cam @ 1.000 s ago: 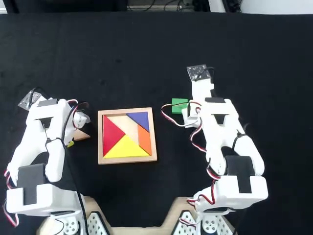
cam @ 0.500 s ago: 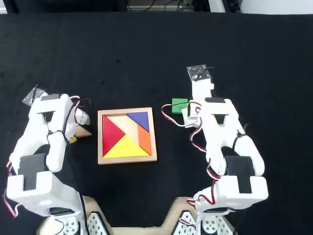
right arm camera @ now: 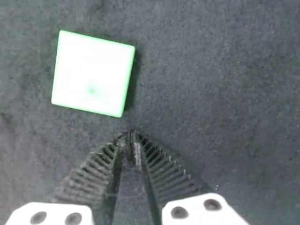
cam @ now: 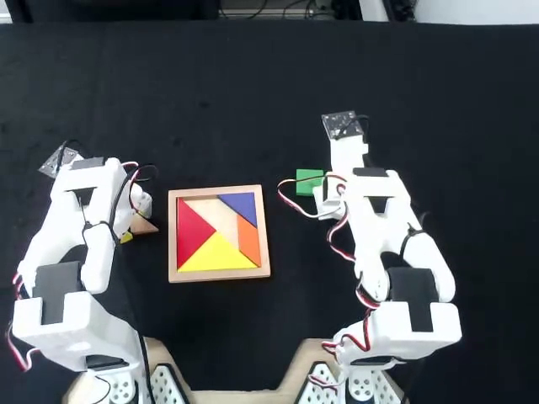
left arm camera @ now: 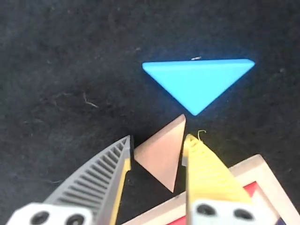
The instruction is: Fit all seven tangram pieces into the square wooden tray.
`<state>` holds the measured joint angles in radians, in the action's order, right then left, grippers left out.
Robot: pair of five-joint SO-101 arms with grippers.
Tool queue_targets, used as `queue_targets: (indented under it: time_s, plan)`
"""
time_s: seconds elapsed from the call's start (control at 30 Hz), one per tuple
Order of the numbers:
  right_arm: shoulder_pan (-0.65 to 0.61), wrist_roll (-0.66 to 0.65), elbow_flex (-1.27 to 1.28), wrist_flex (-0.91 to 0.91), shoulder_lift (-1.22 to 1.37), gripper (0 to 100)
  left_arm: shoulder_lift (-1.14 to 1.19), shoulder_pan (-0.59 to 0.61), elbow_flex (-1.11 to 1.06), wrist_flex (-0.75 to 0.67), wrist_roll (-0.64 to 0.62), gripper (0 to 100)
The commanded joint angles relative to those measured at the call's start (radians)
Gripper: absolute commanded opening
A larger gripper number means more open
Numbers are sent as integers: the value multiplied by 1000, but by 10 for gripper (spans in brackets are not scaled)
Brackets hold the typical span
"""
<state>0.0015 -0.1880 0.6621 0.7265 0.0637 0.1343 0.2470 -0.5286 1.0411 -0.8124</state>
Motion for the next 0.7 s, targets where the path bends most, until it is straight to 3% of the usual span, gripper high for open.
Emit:
queue_targets:
  time_s: [0.0,0.23,0.3,0.43,0.67]
  plan:
    - [-20,-2,-53,5,-2,11,2,-2,8,21,58,170]
    - [-14,-2,-53,5,-4,11,-6,-2,33,28,167,169]
    - [-9,5,-53,5,-5,11,-6,-5,62,77,245,152]
    - [43,34,-53,3,-12,11,-8,-22,202,230,463,19]
    - [150,135,-62,-40,-13,11,-8,-25,407,368,657,30]
